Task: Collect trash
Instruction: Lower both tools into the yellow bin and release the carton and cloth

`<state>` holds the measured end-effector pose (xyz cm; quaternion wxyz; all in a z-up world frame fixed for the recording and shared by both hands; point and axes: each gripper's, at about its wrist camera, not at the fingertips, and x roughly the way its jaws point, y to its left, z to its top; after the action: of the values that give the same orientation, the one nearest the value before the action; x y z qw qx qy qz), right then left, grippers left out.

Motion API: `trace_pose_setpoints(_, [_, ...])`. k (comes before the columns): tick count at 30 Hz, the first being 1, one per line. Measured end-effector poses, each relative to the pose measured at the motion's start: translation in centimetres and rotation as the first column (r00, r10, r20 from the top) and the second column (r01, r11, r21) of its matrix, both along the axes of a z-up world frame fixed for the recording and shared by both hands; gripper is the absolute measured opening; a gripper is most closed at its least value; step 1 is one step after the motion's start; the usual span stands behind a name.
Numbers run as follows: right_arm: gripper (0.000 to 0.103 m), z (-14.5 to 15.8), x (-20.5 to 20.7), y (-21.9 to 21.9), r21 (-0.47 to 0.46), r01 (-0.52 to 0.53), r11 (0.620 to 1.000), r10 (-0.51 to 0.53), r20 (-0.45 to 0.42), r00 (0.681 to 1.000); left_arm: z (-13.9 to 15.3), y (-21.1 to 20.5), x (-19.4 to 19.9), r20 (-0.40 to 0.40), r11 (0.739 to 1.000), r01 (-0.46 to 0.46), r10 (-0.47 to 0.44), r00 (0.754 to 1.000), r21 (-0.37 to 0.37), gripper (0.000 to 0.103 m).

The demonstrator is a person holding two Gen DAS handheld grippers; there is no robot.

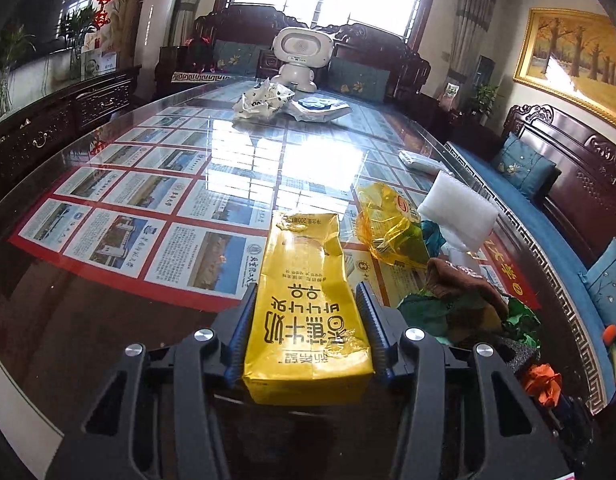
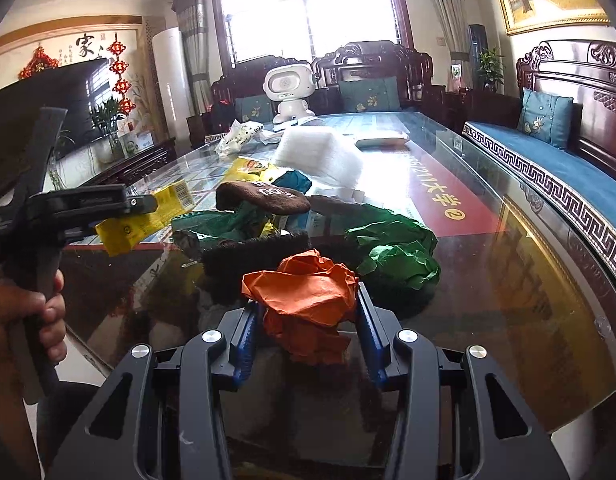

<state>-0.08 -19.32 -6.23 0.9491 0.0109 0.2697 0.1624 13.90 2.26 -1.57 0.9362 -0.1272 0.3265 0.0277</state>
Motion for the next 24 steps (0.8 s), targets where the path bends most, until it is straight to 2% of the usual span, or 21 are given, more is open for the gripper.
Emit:
trace_pose_setpoints(12, [0.041,1.0,-4.1,-0.1,0.012,-0.003,1.0,0.002,0.015,1.0,0.6,-0.6,-9.8,0.042,0.996,0.085,-0.087,0.995,0.032,0.049])
trace_pose_setpoints(15, [0.041,1.5,-5.2,-0.3,0.016,-0.005,1.0,0.004,0.022,1.0,0.6,-0.9,-12.1,0.042,0.992,0.121,-0.122,0.992,0.018,0.049])
trace_pose_setpoints(21, [0.041,2.7,-9.1,-0.7,0.035,-0.041,0.999,0.039,0.037,0.999,0.5,-1.9,-16.6,0.029,0.974,0.227,-0.226,0.974,-0.023,0.05])
trace_pose_setpoints(24, [0.041,2.9,-11.7,-0.8,0.033,-0.077,0.997,0.076,0.03,0.997,-0.2,-2.6,-18.9,-0.003,0.963,0.27,-0.27,0.963,-0.018,0.05])
